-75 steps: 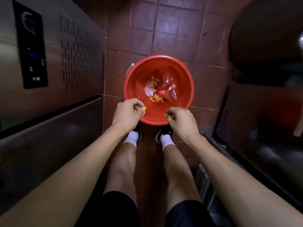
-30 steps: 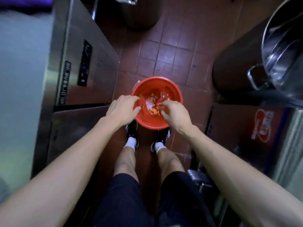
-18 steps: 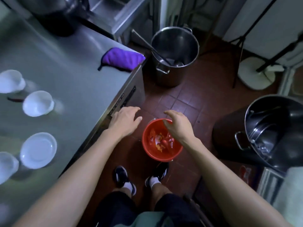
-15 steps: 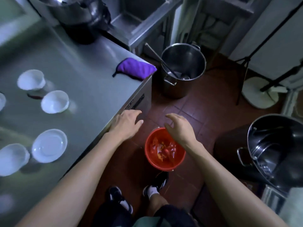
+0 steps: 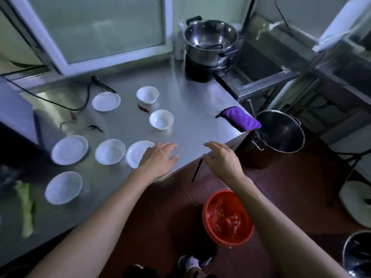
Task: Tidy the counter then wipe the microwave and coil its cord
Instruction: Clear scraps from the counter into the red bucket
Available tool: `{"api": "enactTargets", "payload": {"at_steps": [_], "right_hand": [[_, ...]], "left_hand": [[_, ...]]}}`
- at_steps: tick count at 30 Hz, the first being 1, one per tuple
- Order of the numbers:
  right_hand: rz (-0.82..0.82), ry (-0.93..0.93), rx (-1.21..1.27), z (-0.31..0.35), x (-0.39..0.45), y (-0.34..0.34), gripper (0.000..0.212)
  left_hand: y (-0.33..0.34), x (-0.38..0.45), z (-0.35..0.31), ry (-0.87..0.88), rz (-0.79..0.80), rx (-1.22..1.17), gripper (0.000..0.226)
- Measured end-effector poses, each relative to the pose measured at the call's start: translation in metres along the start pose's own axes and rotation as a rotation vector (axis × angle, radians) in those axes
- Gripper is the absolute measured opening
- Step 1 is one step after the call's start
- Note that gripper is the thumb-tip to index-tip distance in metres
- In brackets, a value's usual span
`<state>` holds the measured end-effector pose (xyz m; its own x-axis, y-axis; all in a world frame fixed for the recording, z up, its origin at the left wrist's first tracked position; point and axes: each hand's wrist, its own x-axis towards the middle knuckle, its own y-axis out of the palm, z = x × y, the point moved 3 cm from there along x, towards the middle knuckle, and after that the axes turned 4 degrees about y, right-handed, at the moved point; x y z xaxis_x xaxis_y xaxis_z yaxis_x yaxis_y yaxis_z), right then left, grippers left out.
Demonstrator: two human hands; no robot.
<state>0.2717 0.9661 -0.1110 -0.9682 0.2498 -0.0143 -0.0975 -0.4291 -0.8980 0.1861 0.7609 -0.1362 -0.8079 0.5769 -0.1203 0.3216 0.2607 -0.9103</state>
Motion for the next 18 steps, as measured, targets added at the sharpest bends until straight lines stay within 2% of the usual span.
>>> {"api": "enactTargets", "payload": {"at_steps": [9, 18], "right_hand": [[0.094, -0.17, -0.085, 0.155, -0.012, 0.051, 0.045], [0.137, -0.348, -0.026, 0.295, -0.034, 0.1, 0.04]], "left_hand": [[-0.063, -0.111, 0.125, -0.116, -0.128, 0.0, 0.046], [-0.11, -0.213, 0.223, -0.251, -0.233, -0.003, 0.046]]}}
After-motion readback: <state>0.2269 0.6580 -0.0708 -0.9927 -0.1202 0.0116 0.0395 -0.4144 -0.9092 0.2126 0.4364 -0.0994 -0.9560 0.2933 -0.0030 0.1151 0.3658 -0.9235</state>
